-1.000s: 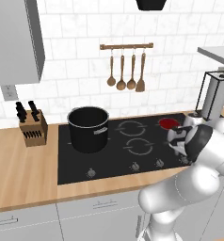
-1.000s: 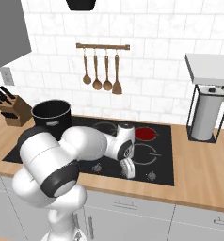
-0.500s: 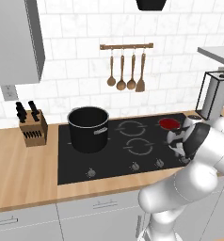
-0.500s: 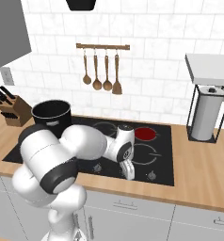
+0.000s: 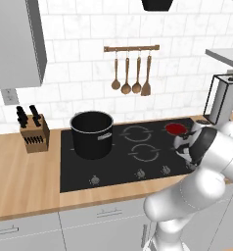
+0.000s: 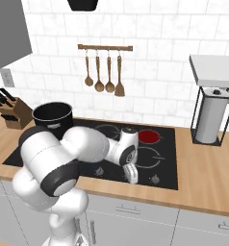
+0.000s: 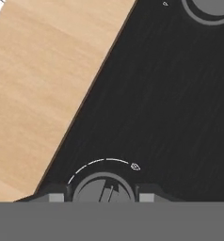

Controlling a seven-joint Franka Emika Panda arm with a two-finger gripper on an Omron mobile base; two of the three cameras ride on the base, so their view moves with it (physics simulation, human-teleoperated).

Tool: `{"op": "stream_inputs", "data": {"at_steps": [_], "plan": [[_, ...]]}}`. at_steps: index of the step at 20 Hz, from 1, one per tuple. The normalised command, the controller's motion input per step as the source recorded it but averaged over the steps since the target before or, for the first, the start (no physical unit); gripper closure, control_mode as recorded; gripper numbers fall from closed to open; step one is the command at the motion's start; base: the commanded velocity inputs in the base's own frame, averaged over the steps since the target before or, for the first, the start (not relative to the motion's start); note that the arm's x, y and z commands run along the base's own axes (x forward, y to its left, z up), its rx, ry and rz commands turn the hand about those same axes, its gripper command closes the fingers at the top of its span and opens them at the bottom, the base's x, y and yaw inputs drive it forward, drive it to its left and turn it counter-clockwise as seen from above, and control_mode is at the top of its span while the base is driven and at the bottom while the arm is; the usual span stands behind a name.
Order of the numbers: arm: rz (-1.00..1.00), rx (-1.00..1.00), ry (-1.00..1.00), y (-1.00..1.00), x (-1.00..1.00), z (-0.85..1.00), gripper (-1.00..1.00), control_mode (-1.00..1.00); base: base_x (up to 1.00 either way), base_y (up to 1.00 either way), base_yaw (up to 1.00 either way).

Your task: Turn off the rear right burner of the stove.

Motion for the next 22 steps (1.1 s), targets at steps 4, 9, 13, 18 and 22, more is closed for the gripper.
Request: {"op": "stream_inputs", "data": {"at_steps": [4,9,13,18,22], "plan": [[0.0,0.0,0.0,-0.01,-0.34,-0.09,1.0,-1.0,0.0,0.0,0.0],[-0.1,0.03,0.0,-0.02,-0.04,-0.06,1.0,-1.0,0.0,0.0,0.0],[-0.21,0.04,0.0,-0.01,0.0,-0.05,1.0,-1.0,0.0,0.0,0.0],[-0.25,0.05,0.0,-0.01,0.0,-0.07,1.0,-1.0,0.0,0.0,0.0],[-0.29,0.01,0.0,0.0,0.0,-0.09,1.0,-1.0,0.0,0.0,0.0]]}}
